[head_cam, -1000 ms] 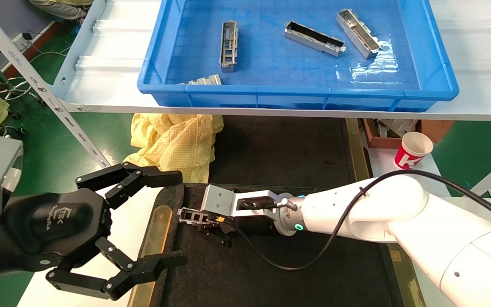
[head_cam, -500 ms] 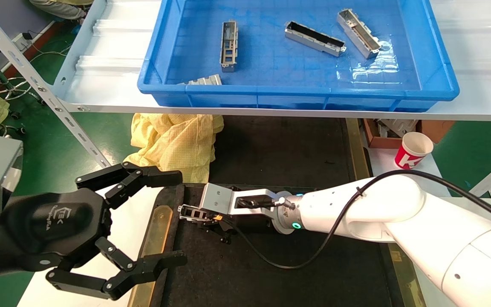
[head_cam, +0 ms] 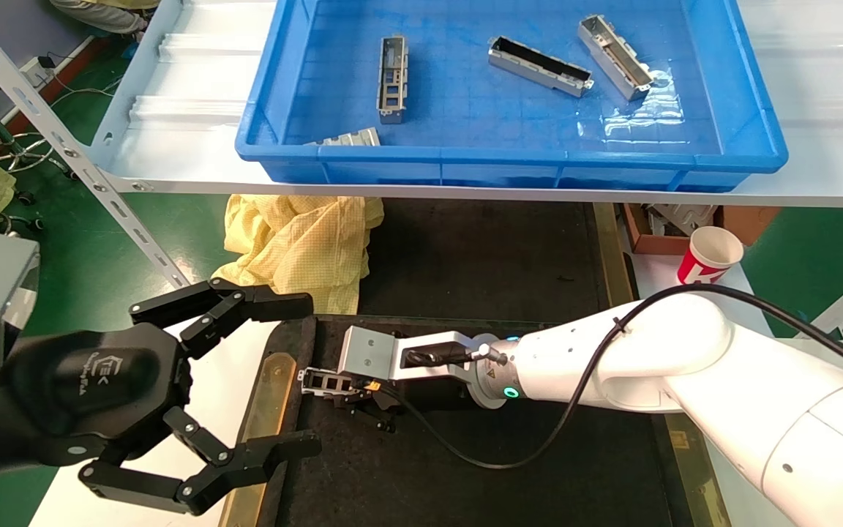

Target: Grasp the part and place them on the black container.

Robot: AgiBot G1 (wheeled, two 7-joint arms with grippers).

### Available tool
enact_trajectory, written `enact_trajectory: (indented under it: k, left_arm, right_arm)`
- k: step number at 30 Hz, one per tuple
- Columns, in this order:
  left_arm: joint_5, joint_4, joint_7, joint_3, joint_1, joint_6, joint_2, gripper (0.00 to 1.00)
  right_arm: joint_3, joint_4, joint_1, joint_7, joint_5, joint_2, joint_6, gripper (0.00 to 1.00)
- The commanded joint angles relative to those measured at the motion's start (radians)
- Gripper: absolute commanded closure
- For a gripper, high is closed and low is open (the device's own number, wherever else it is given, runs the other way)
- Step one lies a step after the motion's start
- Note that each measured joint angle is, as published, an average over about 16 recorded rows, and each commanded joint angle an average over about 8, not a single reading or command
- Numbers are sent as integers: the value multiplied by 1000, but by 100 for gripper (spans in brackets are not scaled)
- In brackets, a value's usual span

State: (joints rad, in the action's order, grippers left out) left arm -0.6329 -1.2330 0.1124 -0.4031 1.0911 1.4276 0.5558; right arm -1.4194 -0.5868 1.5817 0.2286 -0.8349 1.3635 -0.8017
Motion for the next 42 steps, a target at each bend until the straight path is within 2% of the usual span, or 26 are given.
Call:
enact_trajectory:
  k: [1,5,6,7,19,24,33,37,42]
  left_arm:
    - [0,0,0,0,0,0,0,0]
    - [0,0,0,0,0,0,0,0]
    - [0,0,0,0,0,0,0,0]
    - [0,0,0,0,0,0,0,0]
    - [0,0,0,0,0,0,0,0]
    - [0,0,0,0,0,0,0,0]
    - [0,0,0,0,0,0,0,0]
    - [0,0,0,0,0,0,0,0]
    - [0,0,0,0,0,0,0,0]
  right_arm:
    - [-5,1,0,2,4,0,-2,59]
    - [-15,4,2,7,7,0,0,10]
    - [-17,4,3,9,8,0,0,2]
    - [-20,4,3,10,9,0,0,0]
    - [-22,9,16,27,47,-3,-21,0]
    - [-7,24,26,41,84,-8,-68,0]
    - [35,103,29,61,169,-31,-203,0]
    - [47,123,27,59,191,-38,-225,0]
    - [43,115,26,60,185,-35,-217,0]
